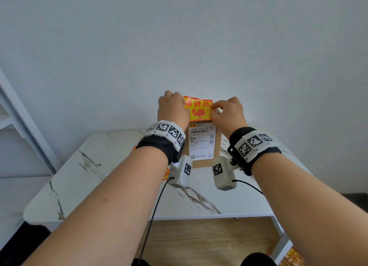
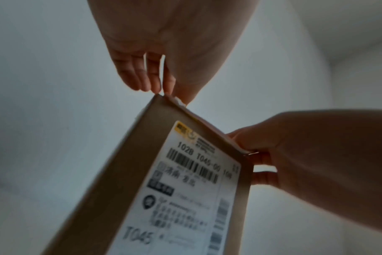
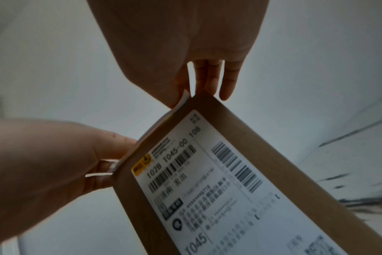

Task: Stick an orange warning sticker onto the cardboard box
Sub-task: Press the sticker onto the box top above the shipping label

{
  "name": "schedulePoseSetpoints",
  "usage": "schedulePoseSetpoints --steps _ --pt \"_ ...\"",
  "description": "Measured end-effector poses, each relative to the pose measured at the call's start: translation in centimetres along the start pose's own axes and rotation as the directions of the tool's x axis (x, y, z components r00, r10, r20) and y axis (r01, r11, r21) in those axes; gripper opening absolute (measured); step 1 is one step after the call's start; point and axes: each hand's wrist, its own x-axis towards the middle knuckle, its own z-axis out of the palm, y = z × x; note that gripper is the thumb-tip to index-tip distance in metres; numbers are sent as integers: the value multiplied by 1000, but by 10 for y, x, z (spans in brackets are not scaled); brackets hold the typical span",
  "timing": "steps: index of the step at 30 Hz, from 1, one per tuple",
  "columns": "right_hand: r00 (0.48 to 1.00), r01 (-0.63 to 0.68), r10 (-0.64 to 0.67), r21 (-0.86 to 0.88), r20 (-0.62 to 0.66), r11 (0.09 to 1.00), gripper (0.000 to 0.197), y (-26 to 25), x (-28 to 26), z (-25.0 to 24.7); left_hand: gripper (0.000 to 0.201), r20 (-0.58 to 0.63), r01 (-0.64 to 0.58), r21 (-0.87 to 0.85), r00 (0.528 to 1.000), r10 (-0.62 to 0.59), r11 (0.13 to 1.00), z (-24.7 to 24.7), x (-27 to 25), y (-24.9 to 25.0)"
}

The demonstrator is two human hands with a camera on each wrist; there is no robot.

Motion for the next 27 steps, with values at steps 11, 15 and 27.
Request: schedulePoseSetpoints --steps 11,15,27 --pt "972 -191 160 186 170 964 40 2 1 6 46 231 -180 194 964 133 964 9 -2 -7" --pt "967 -202 173 151 187 968 34 -2 4 6 45 309 -119 122 948 77 985 13 0 -12" --pt "948 -198 176 58 263 978 38 -9 24 4 39 321 -93 -129 938 130 987 7 12 -24"
